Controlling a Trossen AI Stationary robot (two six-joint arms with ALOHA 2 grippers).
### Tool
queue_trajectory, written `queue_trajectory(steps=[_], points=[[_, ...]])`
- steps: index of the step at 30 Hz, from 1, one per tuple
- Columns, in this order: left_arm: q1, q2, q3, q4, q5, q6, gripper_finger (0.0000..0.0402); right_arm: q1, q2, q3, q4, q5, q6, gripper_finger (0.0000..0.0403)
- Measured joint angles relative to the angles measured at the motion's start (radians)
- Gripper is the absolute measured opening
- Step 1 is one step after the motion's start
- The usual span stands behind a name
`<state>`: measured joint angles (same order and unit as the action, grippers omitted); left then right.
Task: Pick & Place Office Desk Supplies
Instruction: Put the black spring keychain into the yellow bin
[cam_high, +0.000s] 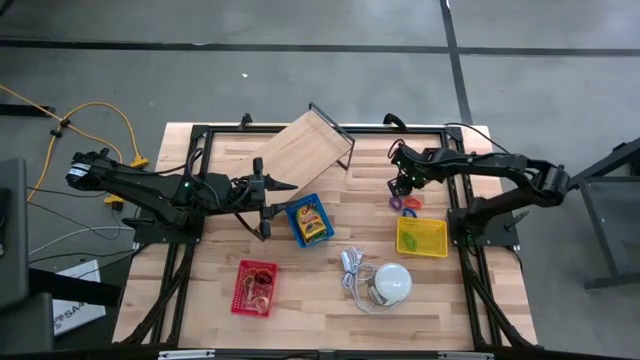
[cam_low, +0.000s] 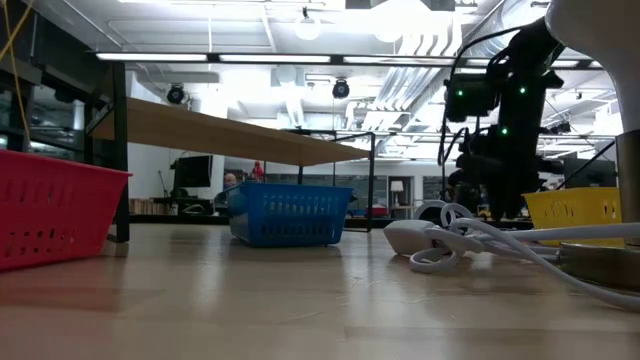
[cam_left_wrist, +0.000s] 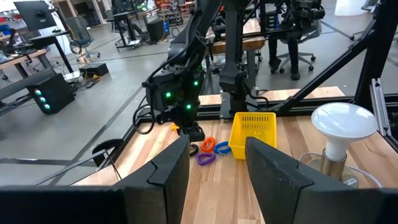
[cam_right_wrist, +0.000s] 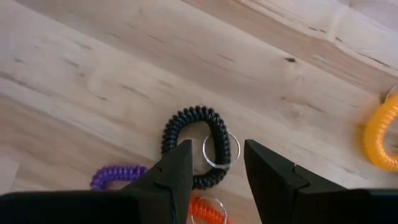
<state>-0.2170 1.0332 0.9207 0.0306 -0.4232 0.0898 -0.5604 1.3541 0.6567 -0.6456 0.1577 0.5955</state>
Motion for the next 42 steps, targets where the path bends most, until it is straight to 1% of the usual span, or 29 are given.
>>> queue_trajectory(steps=[8,15,36,42], points=[[0.000,0.000,0.000,0.000,0.000,0.000,0.0150,-0.025,0.049,0.000,0.035,-0.003,-0.017,0.0133],[0.000,0.000,0.000,0.000,0.000,0.000,0.0150,-0.026,0.078,0.000,0.034,-0.004,-0.017,0.0133],[0.000,0.000,0.000,0.000,0.000,0.000,0.0150,-0.025,0.079,0.000,-0.006,-0.001,-0.017,0.0133],[0.000,0.000,0.000,0.000,0.000,0.000,0.0150,-0.025,0.079,0.000,-0.009,-0.017,-0.017,0.0133]])
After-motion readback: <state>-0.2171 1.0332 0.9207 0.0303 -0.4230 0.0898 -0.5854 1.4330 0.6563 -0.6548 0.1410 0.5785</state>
